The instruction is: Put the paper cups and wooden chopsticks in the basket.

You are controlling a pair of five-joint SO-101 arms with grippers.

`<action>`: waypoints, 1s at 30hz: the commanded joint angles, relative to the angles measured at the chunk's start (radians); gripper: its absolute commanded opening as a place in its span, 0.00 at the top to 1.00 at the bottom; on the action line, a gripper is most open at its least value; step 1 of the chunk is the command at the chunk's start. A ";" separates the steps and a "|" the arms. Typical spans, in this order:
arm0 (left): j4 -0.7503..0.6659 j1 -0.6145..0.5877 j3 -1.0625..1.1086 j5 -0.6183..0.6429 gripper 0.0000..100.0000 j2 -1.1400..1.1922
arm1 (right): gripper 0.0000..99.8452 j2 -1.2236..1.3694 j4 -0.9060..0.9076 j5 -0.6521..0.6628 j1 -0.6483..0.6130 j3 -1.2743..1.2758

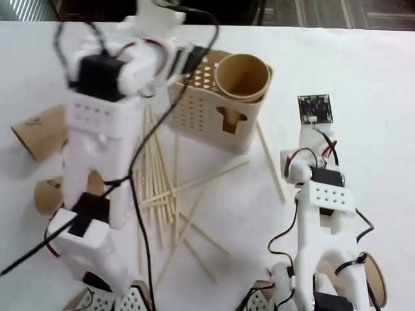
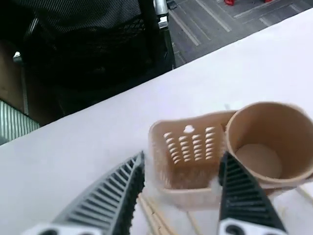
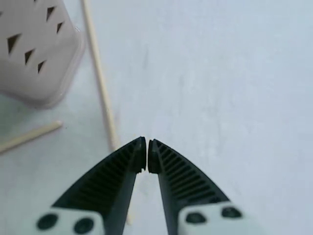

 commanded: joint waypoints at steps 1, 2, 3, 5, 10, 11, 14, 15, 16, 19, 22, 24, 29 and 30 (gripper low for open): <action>0.135 -0.107 -0.121 -0.046 0.76 -0.065 | 0.98 -0.024 -0.016 0.002 -0.010 -0.003; 0.155 -0.139 -0.135 -0.061 0.76 -0.065 | 0.98 -0.024 -0.016 0.002 -0.010 -0.003; 0.161 -0.173 -0.133 -0.074 0.76 -0.064 | 0.98 -0.024 -0.016 0.002 -0.010 -0.003; 0.161 -0.243 -0.114 -0.081 0.76 -0.065 | 0.98 -0.024 -0.016 0.002 -0.010 0.000; 0.166 -0.389 -0.025 -0.078 0.75 -0.067 | 0.98 -0.024 -0.016 0.002 -0.028 0.002; 0.166 -0.414 0.002 -0.078 0.75 -0.067 | 0.98 -0.024 -0.016 0.002 -0.033 0.002; 0.166 -0.489 0.091 -0.075 0.75 -0.099 | 0.98 -0.024 -0.016 0.002 -0.038 0.003; 0.166 -0.510 0.129 -0.075 0.75 -0.122 | 0.98 -0.024 -0.016 0.002 -0.038 0.008; 0.166 -0.529 0.167 -0.075 0.75 -0.153 | 0.98 -0.024 -0.024 0.002 -0.038 0.011; 0.164 -0.588 0.311 -0.074 0.75 -0.268 | 0.98 -0.024 -0.051 0.003 -0.038 0.028; 0.161 -0.651 0.485 -0.055 0.75 -0.384 | 0.98 -0.024 -0.050 0.003 -0.038 0.028; 0.158 -0.690 0.603 -0.040 0.75 -0.441 | 0.98 -0.024 -0.050 0.003 -0.038 0.028; 0.069 -0.797 0.838 -0.032 0.75 -0.513 | 0.98 -0.024 -0.050 0.003 -0.038 0.029; 0.040 -0.817 0.875 -0.032 0.75 -0.515 | 0.98 -0.024 -0.050 0.003 -0.038 0.031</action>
